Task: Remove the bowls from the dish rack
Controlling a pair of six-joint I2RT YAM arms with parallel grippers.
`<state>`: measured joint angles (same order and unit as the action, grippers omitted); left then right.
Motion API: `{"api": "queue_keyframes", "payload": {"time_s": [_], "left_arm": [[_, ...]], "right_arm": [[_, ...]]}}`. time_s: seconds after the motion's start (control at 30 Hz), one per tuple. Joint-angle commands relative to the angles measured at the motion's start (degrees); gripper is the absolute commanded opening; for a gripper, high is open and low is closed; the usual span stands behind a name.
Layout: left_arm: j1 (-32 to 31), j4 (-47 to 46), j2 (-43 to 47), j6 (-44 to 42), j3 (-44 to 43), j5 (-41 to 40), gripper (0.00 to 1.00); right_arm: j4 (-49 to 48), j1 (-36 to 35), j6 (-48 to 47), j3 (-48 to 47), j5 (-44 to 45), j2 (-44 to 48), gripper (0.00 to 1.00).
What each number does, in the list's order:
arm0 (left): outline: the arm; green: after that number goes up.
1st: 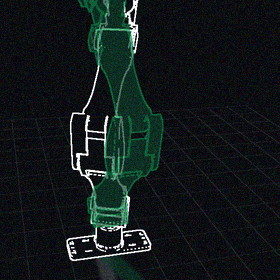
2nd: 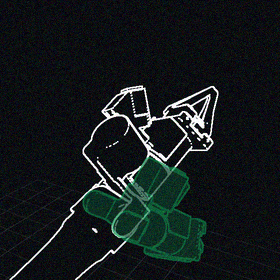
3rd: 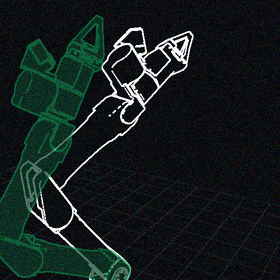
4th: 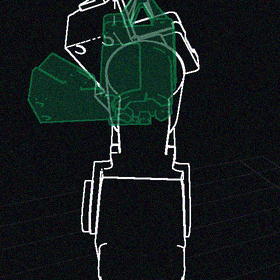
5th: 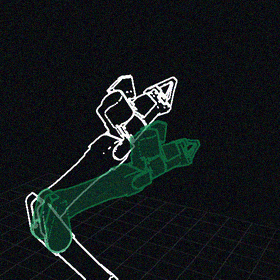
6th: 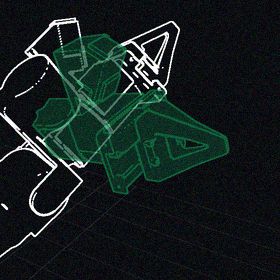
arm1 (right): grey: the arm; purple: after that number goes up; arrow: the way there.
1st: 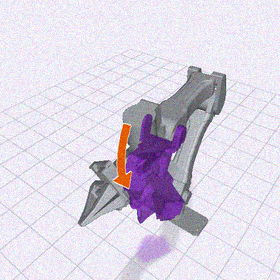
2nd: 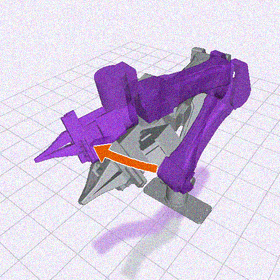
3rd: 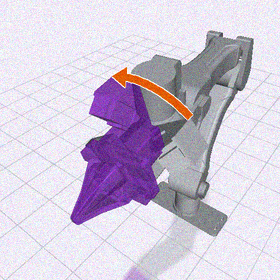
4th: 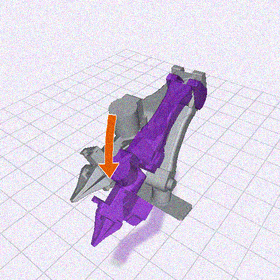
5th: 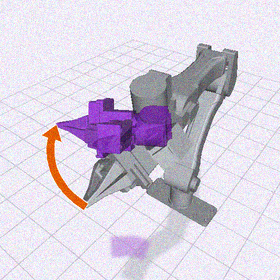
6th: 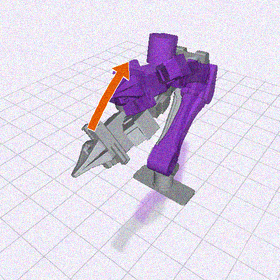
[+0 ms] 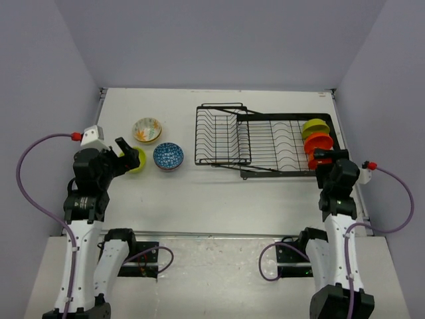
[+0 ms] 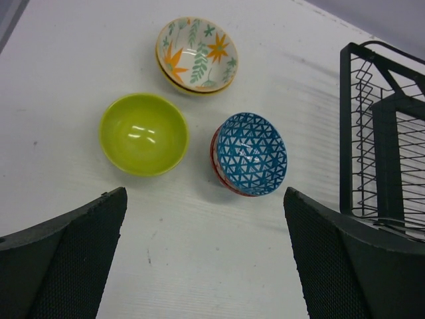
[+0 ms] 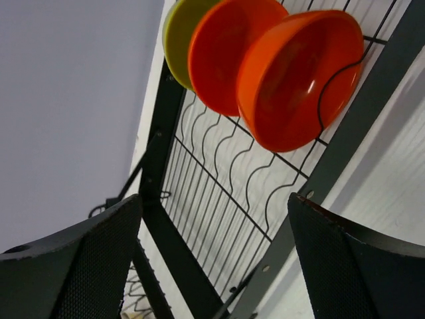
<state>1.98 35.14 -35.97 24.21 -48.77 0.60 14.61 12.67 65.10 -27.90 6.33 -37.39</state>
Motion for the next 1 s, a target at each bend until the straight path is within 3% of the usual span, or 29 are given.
{"api": "queue_keyframes", "payload": {"time_s": [0.0,0.17,0.37,0.63,0.77,0.97], "left_arm": [[-0.5,-1.0,2.9,-2.2,0.9,-1.5,1.00],[-1.1,-2.1,6.1,-2.0,2.4,-1.0,1.00],[-1.4,-2.4,6.8,-1.9,2.7,-0.9,1.00],[-2.9,-2.8,8.2,-2.0,2.9,0.5,1.00],[-3.0,-2.8,8.3,-2.0,2.9,0.6,1.00],[-3.4,-3.0,7.9,-2.2,2.9,1.4,1.00]], "right_arm": [[-6.0,4.4,5.7,0.7,-0.2,-1.1,0.87],[-11.2,11.0,7.2,0.7,-9.2,-8.1,0.82],[-14.3,12.6,7.2,-0.8,-8.3,-13.3,0.74],[-21.3,13.3,7.8,-0.8,-11.5,-21.8,0.72],[-28.1,13.4,9.2,1.3,-11.2,-23.5,0.63],[-31.7,13.4,8.9,1.6,-10.9,-26.4,0.58]]}}
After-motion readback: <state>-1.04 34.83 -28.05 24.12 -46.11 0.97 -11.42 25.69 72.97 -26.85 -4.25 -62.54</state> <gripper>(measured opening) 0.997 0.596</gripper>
